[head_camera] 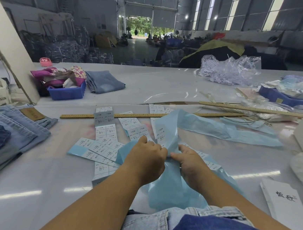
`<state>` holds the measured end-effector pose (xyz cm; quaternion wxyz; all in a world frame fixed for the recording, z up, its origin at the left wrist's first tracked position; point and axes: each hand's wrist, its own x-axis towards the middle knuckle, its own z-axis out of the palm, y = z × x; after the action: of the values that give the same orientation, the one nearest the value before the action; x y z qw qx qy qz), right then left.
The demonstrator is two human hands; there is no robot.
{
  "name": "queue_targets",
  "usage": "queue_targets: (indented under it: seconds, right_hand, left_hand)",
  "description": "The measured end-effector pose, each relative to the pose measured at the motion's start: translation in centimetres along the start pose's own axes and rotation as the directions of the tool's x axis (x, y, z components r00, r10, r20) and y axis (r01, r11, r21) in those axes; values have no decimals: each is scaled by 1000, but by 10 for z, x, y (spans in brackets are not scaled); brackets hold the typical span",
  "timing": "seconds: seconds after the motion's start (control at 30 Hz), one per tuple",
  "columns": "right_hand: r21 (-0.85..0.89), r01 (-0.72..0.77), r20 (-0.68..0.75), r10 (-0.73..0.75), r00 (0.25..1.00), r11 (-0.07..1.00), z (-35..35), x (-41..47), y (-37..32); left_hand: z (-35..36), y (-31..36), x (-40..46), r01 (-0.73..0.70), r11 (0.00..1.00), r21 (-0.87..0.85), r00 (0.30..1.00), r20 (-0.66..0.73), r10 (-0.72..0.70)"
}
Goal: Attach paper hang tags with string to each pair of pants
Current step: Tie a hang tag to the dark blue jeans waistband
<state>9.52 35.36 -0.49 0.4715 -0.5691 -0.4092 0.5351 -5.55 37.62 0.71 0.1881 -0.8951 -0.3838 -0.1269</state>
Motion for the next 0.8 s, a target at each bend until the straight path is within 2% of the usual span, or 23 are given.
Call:
queue_targets:
  seconds: [0.13,0.3,0.4,0.6,0.7,0.8]
  right_hand:
    - [-79,3,27,-1,1000,997,-2,-3,0]
    - [-262,-52,-44,42,998,964,-5,-3,3]
    - [-365,-90,-104,55,993,927,-9,-1,6]
    - [-535,-168,-208,64,976,828,-15,4,10]
    - [-548,-222,-275,77,958,807,-20,8,12]
    - [-569,-224,-310,46,950,791,-20,7,10]
  left_hand:
    - [1,-1,1,36,999,-22,998,46,-35]
    - [2,-8,2,234,949,-211,972,63,-226]
    - [1,-13,3,360,889,-282,930,35,-365]
    - [-2,-26,5,578,699,-421,790,73,-609]
    - [-3,-35,6,623,614,-485,727,69,-683]
    - [-5,-31,7,594,627,-504,736,26,-676]
